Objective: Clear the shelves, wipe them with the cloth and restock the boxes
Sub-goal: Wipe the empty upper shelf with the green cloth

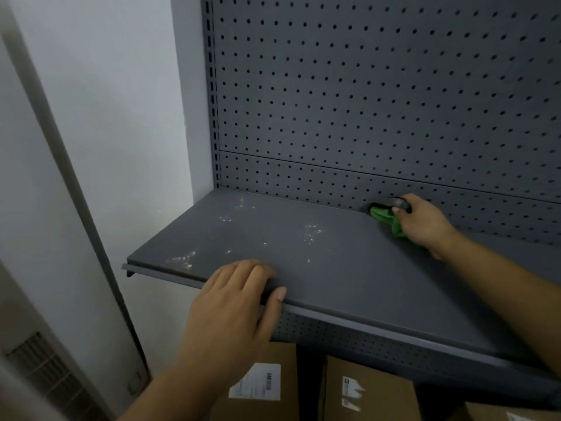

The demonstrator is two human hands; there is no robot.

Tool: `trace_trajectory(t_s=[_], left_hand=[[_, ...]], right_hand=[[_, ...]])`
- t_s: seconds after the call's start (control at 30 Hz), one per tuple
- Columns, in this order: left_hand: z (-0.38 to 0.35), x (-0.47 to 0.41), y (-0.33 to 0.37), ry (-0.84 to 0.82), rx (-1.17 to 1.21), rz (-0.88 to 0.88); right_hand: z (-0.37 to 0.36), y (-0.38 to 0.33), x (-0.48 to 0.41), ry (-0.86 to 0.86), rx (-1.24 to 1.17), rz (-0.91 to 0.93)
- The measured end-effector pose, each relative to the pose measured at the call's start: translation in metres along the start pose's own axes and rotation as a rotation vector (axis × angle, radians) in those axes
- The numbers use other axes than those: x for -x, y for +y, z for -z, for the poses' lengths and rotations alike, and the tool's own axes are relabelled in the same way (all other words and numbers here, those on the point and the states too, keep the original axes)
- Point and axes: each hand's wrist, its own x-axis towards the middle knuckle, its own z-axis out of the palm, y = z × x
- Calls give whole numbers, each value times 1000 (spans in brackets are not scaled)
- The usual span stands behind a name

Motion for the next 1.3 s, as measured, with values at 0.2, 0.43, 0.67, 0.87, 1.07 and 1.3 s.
trace_trajectory(t_s=[0.2,0.43,0.67,0.87,1.07,1.3], left_hand=[[-2,-1,-2,-10,17,-4],[1,-1,-4,-34,34,3],[9,-1,-18,-68,39,-22],[18,2,-40,-66,93,-27],[35,5,-60,85,170,-55],[52,-7,-100,109,94,34]], right_hand=[[-32,-41,8,-112,3,103],[-63,-90,36,-256,-35,262],[-70,-115,88,-388,-80,371],[-65,-126,135,-462,-142,413],[-54,-128,176,-483,-141,430],[-39,-130,207,-501,-242,363]])
